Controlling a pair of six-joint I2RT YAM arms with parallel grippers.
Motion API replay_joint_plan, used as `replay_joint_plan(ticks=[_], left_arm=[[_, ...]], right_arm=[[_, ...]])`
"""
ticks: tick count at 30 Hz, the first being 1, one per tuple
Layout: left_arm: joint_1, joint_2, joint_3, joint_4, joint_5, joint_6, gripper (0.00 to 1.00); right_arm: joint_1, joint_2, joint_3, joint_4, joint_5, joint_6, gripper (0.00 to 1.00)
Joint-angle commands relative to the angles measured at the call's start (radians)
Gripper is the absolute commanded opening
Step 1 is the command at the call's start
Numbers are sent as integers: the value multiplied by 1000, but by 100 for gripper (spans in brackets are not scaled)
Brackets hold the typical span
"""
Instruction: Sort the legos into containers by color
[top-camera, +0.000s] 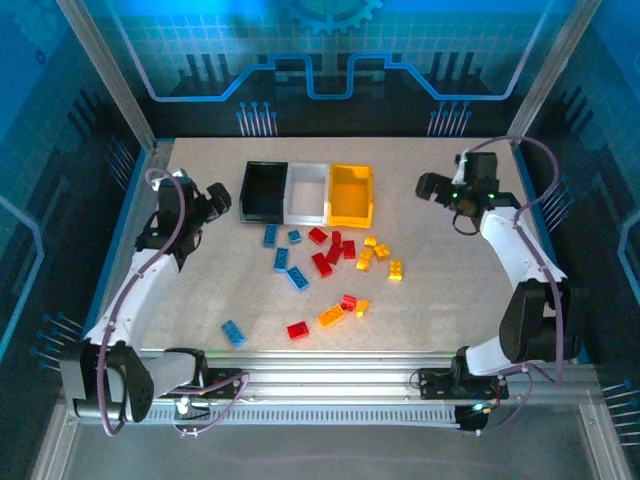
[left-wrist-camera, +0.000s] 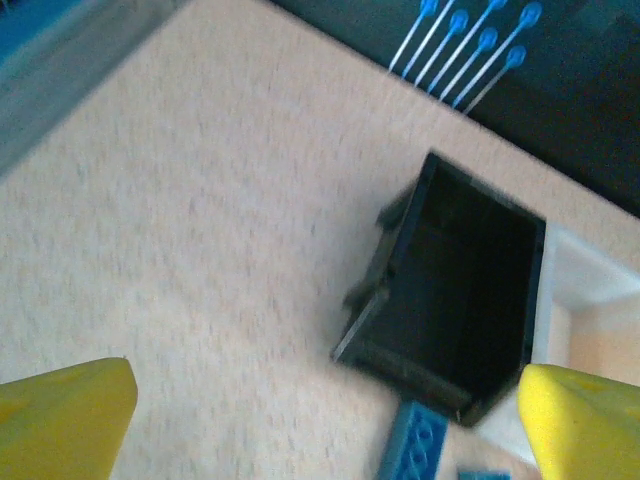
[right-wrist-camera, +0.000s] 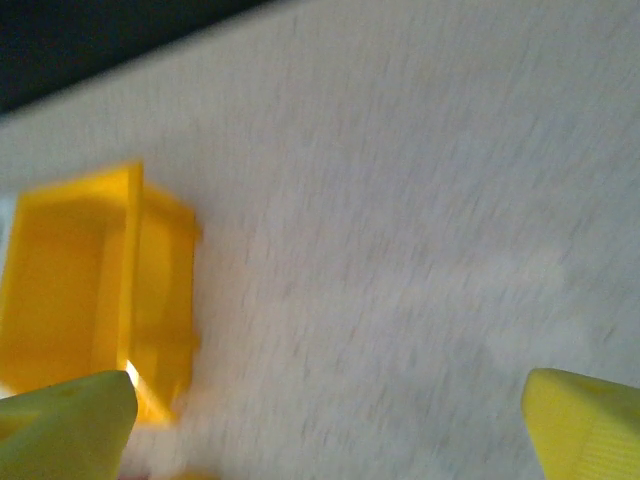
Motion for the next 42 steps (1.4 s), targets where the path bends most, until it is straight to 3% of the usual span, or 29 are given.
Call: replay_joint_plan(ticks=[1,6,9,20,42], left_arm=[[-72,-43,37,-247,71,-108,99],[-239,-88,19,-357,76,-104,99],[-285,-138,-34,-352,120,-135,99],[-290,-165,-81,-344,212,-160,99],[-289,-169,-40,-422,224,-110,99]], right_arm=[[78,31,22,-320,-107,17,100],[202,-7,-61,-394,-124,-13,97],[244,-21,-92,-429,-129,-9,92],[295,-21,-190,-433,-67,4,68],[386,229,-83,-331,134,74,56]])
